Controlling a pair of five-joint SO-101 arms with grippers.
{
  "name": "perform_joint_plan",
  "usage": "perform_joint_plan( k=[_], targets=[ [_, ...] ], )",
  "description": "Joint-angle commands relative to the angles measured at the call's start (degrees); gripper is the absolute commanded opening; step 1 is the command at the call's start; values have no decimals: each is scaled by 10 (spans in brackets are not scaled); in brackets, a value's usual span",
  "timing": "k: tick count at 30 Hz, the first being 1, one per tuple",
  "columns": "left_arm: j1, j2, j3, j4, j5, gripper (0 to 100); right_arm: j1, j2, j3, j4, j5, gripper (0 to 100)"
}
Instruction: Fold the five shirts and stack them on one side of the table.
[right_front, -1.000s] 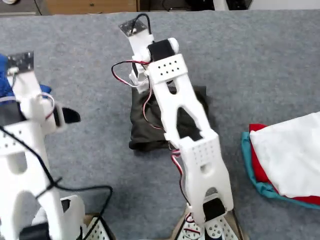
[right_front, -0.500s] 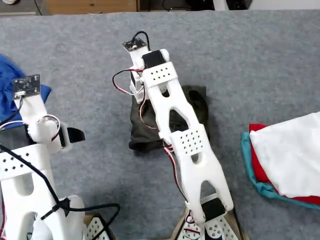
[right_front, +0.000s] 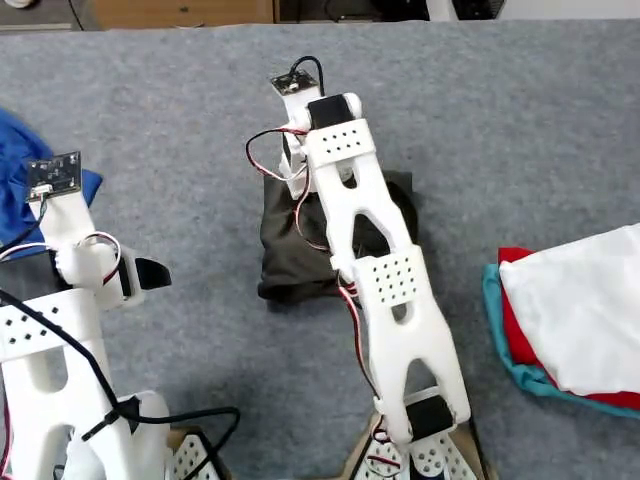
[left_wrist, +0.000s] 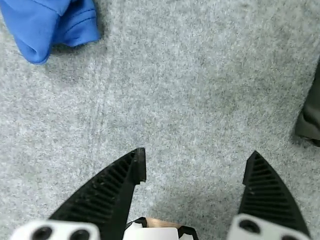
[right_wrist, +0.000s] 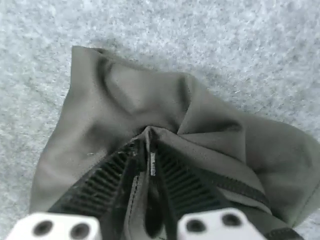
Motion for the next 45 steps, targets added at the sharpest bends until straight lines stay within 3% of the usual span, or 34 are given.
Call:
perform_joint_plan(
  k=[1,21,26,30,35,45],
  targets=[
    [0,-12,-3,4,-2,315,9,-79,-26,13,26,6],
    [0,-14,-2,32,-2,315,220,-211,31,13,59,7],
    [0,-14,-3,32,-2,315,237,-233,117,11,62,9],
    [1,-13,-5,32,-2,315,234,-237,124,12,156,9],
    [2,-15,-7,32,-11,316,244,-273,108,12,164,9],
    [49,-15,-8,50,-20,316,245,-501,306,9,206,12]
  ],
)
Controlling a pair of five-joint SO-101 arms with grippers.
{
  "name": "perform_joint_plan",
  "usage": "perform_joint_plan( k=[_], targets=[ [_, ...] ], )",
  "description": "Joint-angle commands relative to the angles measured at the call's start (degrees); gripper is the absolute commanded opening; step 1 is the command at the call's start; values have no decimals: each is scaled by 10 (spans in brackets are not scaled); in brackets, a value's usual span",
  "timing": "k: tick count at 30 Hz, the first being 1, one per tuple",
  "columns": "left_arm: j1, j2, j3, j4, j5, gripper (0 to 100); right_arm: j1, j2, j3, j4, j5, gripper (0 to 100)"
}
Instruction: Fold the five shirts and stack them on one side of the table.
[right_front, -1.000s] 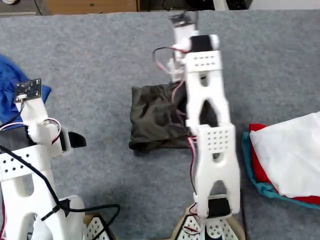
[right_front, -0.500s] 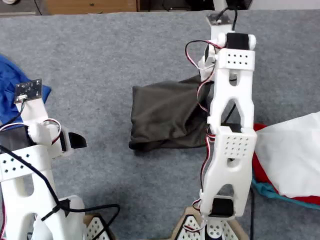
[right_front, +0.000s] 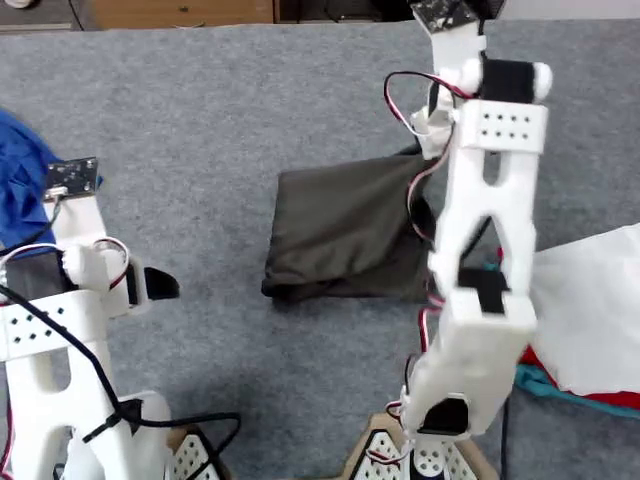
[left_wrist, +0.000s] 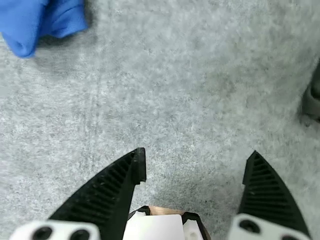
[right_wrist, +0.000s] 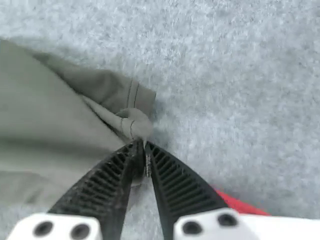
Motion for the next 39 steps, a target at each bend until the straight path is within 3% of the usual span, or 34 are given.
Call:
perform_joint_plan(
  k=[1,4,9,11,16,22,27,32,39],
  targets=[
    [31,-12,-9,20,7,316,8,-102,94,-5,27,25],
    [53,-12,-7,25,25,316,-2,-102,149,-39,52,129],
    [66,-12,-28,47,27,316,0,-107,163,-65,68,422],
    [65,-12,-40,49,27,316,6,-108,162,-59,68,465],
    [70,-6,-50,37,43,316,-15,-110,134,11,65,353],
    [156,-6,-46,-89,159,316,-73,-206,282,8,56,14],
    [250,28,-45,-223,229,311,-102,-274,476,-100,55,18],
    [282,180,-56,-381,275,311,-104,-277,656,-285,52,16],
    [335,433,-182,-399,278,310,-86,-278,786,-343,57,16]
  ],
)
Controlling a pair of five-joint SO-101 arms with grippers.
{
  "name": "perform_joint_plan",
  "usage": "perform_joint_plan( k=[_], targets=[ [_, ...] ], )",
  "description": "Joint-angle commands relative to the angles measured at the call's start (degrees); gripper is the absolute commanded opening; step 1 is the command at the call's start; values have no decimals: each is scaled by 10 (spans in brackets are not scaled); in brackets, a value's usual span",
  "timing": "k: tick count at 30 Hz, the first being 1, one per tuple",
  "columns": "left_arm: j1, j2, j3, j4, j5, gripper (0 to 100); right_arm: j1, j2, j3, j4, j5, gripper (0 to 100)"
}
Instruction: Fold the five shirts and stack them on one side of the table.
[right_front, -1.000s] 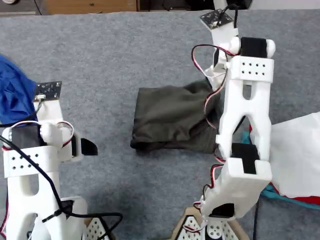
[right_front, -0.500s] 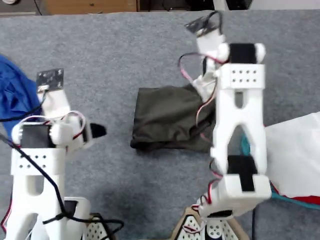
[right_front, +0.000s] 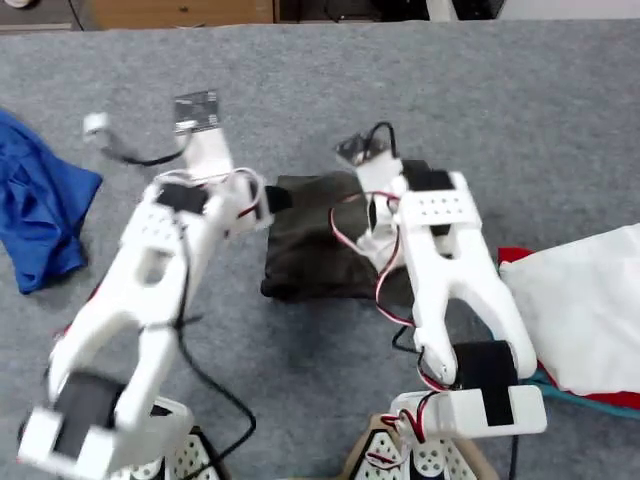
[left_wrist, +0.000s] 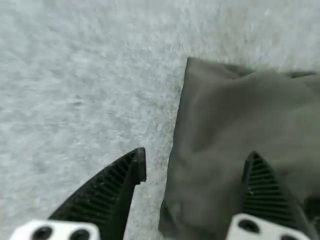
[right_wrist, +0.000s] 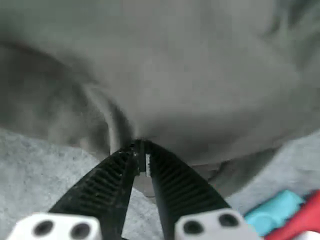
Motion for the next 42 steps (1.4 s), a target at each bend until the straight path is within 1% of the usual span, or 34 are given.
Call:
perform_joint_plan(
  k=[1,3,7,13,16,17,20,23,28,32,34,36,38,39,42],
  targets=[
    [40,102,-91,-10,5,310,16,-33,48,-23,2,16],
    [62,153,-125,-10,5,297,31,-33,68,-26,18,16],
    [78,236,-193,-13,3,198,67,-33,90,-34,45,16],
    [77,358,-323,-12,2,54,125,-33,87,-40,91,17],
    [62,424,-386,-5,-4,19,153,-33,87,-53,118,19],
    [56,443,-406,11,-14,19,160,-33,87,-56,126,19],
    [49,474,-475,105,-37,19,174,-33,76,-59,144,19],
    [53,488,-539,197,-47,19,175,-34,46,-48,144,19],
    [71,491,-624,295,-47,19,172,-34,-37,5,144,19],
    [98,490,-701,381,-47,22,171,-34,-145,75,144,19],
    [110,490,-759,429,-47,67,166,-34,-211,107,144,19],
    [115,490,-813,465,-35,180,163,-32,-272,140,144,19],
    [110,486,-838,464,-10,299,152,-29,-325,166,145,19],
    [103,477,-849,464,-3,325,145,-29,-344,176,145,19],
    [89,451,-855,464,-3,305,128,-29,-367,182,145,19]
  ],
)
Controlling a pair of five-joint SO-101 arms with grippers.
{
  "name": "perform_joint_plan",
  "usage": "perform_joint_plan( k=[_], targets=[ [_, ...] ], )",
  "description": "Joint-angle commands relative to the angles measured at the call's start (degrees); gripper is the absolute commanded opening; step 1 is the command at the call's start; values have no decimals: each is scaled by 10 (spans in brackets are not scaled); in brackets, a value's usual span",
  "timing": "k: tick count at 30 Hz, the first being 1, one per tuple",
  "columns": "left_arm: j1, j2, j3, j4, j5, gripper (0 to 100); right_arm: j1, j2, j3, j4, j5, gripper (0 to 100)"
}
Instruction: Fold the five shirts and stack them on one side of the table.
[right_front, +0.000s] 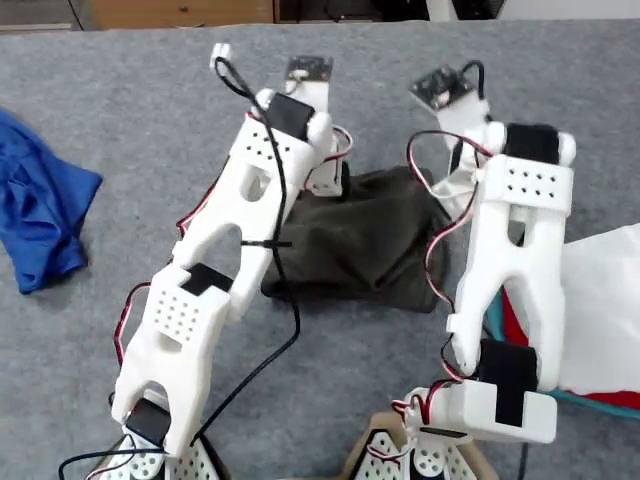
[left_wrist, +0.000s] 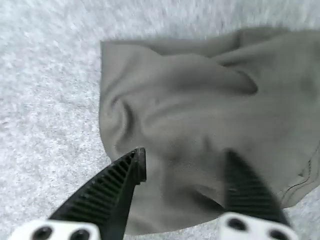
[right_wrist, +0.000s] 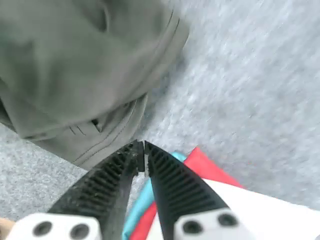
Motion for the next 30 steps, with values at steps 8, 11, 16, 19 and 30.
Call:
perform_joint_plan(
  k=[8,11,16,19,30],
  targets=[
    [-73,-103,121,7,8,43,-92,37,-49,-71,-46,17],
    [-59,-155,245,7,-5,27,-117,109,-50,-115,-64,16],
    [11,-274,418,-1,31,20,-98,236,-50,-215,-64,16],
    [72,-312,506,-58,48,20,-86,295,-53,-270,-63,17],
    [111,-304,782,-315,45,19,-56,376,-193,-243,-64,19]
  ],
)
